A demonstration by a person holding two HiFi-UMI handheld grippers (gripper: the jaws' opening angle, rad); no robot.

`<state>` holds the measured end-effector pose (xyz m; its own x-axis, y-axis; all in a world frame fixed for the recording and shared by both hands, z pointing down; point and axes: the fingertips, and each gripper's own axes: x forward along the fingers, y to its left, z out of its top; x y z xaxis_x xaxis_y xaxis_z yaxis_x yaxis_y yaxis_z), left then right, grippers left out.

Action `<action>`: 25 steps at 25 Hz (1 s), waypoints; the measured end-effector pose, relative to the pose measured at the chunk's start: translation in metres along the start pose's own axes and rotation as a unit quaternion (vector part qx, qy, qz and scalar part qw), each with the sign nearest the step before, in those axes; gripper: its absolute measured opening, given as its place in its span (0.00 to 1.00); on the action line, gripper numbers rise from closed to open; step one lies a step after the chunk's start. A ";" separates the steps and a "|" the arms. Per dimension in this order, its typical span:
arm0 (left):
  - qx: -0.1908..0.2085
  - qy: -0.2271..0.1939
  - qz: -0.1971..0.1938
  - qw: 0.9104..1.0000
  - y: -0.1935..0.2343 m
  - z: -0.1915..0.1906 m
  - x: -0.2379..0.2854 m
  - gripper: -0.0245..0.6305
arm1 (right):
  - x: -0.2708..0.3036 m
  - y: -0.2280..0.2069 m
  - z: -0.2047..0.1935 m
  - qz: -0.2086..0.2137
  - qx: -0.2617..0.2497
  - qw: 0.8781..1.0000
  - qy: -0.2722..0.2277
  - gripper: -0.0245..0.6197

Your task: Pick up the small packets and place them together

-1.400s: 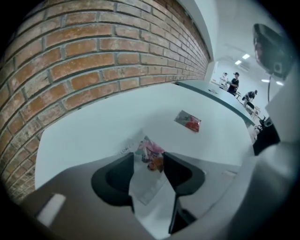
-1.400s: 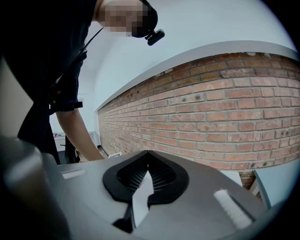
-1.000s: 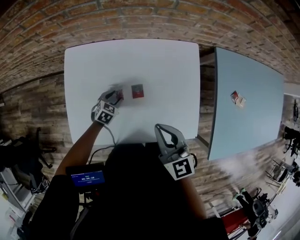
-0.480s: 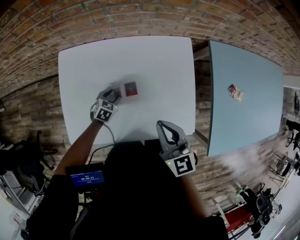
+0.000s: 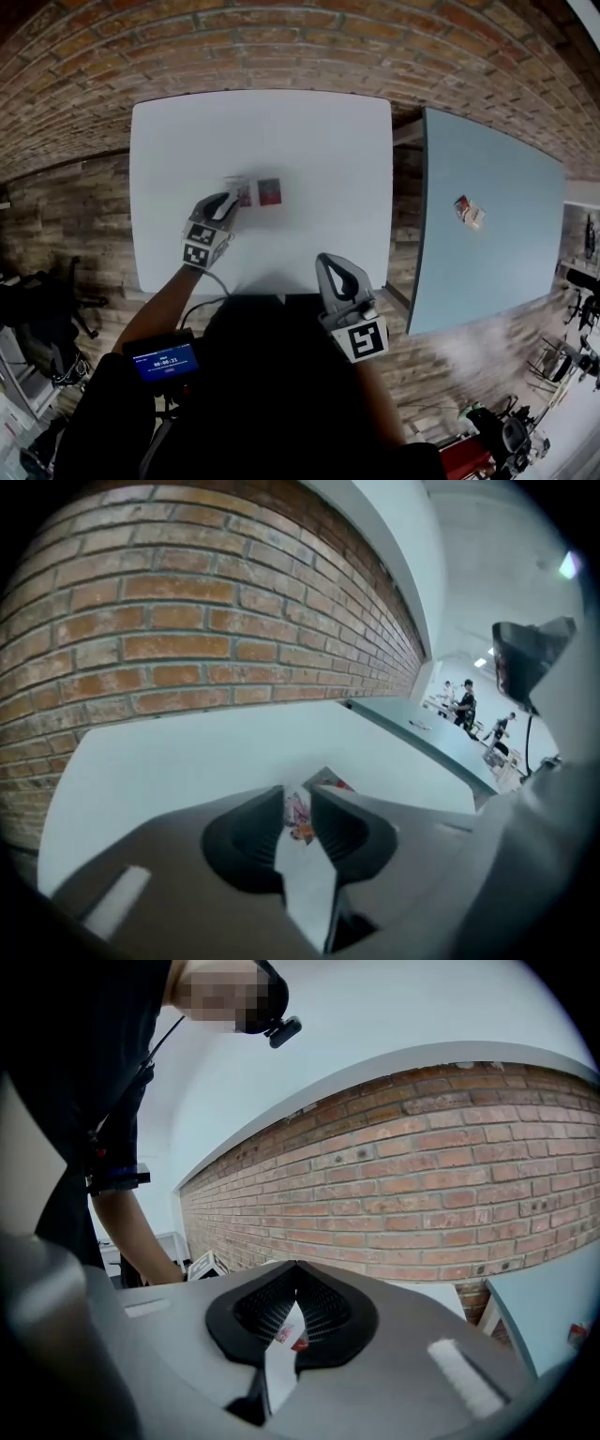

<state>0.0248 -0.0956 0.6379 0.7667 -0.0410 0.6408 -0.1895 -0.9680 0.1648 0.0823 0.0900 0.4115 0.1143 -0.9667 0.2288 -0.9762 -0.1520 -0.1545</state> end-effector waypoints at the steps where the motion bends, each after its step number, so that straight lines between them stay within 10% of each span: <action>1: -0.009 -0.016 0.021 1.000 0.002 0.006 -0.012 0.08 | 0.000 0.000 0.002 0.002 0.001 1.000 0.000 0.04; 5: -0.030 -0.076 0.091 0.992 0.014 0.032 -0.061 0.04 | 0.012 0.002 0.018 0.010 -0.003 1.000 -0.003 0.04; 13: -0.031 -0.209 0.074 0.975 -0.009 0.077 -0.137 0.04 | 0.019 0.010 0.039 -0.043 -0.020 0.998 -0.032 0.04; 25: -0.067 -0.294 0.195 0.933 -0.102 0.071 -0.242 0.04 | -0.036 0.055 0.041 0.059 -0.063 0.994 -0.071 0.04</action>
<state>-0.0978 -0.0050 0.4123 0.8202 -0.5505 0.1558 -0.5691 -0.8130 0.1233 0.0324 0.1082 0.3553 0.0143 -0.9970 0.0766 -0.9987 -0.0180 -0.0479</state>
